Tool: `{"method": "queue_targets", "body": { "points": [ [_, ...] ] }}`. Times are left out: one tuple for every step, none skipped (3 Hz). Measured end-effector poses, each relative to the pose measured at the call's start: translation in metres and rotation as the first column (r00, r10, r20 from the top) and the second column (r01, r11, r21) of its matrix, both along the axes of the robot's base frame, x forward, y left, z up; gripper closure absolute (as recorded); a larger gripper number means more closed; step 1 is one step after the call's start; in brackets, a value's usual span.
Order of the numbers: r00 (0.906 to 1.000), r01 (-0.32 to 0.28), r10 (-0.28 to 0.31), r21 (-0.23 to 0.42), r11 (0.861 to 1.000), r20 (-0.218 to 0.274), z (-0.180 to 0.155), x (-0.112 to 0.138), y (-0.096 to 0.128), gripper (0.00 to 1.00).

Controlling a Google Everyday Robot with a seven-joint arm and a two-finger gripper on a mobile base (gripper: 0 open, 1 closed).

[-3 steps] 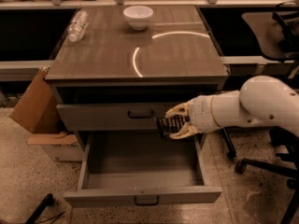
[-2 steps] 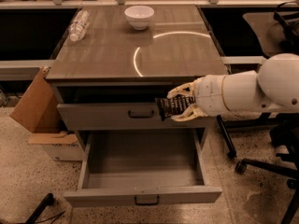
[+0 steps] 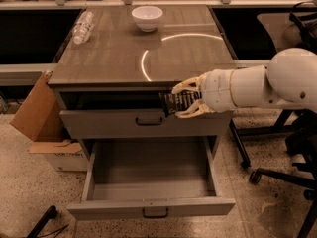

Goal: Pick rxbar chocolate from middle drawer and place on counter

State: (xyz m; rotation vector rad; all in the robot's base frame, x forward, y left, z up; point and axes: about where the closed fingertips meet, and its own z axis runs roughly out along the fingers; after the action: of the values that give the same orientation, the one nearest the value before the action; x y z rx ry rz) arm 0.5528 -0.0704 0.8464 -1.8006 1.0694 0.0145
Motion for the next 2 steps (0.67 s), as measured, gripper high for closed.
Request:
{"method": "queue_targets", "body": {
  "points": [
    [0.9986, 0.009, -0.012, 0.070, 0.997, 0.051, 0.027, 0.040, 0.007, 1.00],
    [0.9915, 0.051, -0.066, 0.130, 0.990, 0.112, 0.057, 0.080, 0.013, 1.00]
  ]
}}
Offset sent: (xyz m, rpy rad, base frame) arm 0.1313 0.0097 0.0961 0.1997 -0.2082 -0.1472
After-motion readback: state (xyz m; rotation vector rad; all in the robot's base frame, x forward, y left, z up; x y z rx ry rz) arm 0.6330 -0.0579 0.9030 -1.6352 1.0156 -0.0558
